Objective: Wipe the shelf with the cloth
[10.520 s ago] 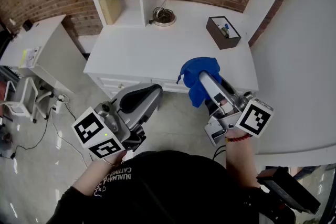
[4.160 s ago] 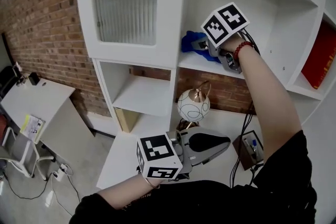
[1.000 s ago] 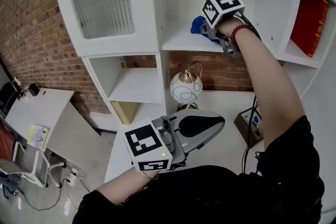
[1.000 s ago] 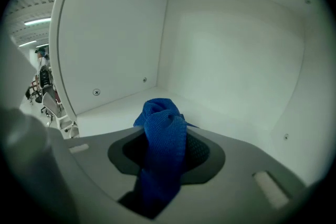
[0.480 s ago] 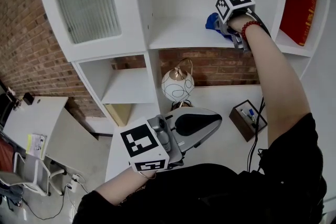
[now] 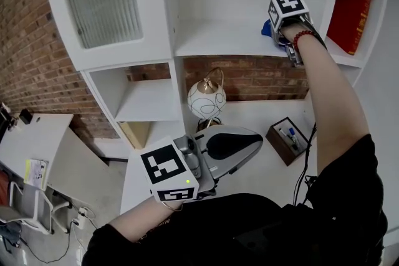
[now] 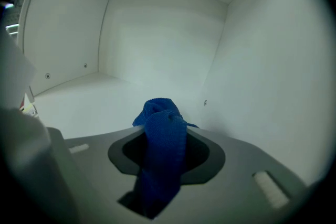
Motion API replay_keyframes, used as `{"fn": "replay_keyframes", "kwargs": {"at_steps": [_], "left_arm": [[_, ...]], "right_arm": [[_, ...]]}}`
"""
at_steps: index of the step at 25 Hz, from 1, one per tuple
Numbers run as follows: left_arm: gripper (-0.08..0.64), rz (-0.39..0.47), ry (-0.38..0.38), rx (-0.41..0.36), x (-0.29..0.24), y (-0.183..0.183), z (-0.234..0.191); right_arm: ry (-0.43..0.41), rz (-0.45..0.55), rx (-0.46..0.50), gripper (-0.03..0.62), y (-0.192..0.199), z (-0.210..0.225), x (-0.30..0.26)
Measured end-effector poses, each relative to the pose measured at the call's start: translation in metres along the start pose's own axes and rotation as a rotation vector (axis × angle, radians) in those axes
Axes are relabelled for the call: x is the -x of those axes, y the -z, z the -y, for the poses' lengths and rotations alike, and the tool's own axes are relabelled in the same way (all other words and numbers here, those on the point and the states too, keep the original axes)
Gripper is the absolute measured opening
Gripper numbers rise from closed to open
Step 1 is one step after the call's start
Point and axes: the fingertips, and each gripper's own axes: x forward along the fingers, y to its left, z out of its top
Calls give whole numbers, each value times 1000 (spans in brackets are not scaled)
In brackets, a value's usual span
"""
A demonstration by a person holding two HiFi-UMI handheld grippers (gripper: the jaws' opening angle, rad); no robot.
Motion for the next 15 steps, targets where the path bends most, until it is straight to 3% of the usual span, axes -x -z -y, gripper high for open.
{"fn": "replay_keyframes", "kwargs": {"at_steps": [4, 7, 9, 11, 15], "left_arm": [[-2, 9, -11, -5, 11, -4, 7], [-2, 11, -34, -18, 21, -9, 11], [-2, 9, -57, -22, 29, -11, 12], [-2, 9, -85, -11, 37, -10, 11], [-2, -4, -124, 6, 50, -11, 13]], "right_arm": [[75, -7, -36, 144, 9, 17, 6], [73, 2, -113, 144, 11, 23, 7], [33, 17, -81, 146, 2, 13, 10], [-95, 101, 13, 146, -24, -29, 19], [-471, 275, 176, 147, -73, -172, 52]]}}
